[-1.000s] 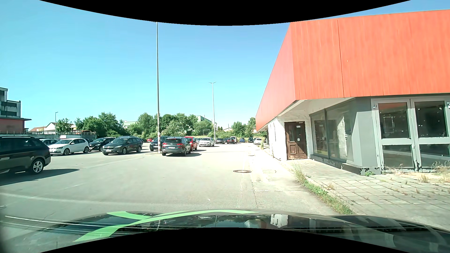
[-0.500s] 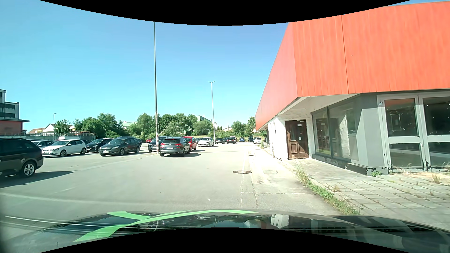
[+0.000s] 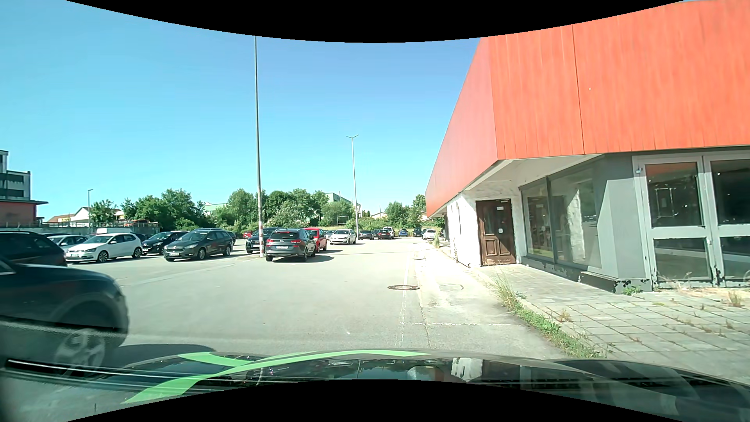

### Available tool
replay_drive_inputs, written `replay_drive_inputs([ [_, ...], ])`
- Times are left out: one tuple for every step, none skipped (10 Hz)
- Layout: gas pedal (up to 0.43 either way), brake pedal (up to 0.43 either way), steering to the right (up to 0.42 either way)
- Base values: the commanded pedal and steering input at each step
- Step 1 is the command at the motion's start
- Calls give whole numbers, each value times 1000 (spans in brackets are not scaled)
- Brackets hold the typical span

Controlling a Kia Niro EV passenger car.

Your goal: Follow the waypoints while adhering to traffic rules and regulations

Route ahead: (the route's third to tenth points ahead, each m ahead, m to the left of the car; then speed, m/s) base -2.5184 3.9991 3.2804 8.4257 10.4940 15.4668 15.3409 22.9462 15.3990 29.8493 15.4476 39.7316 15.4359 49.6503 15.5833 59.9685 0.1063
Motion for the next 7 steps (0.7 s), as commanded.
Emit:
replay_drive_inputs([
  [0,226,5],
  [0,232,3],
  [0,244,1],
  [0,274,1],
  [0,293,1],
  [0,293,1],
  [0,299,1],
])
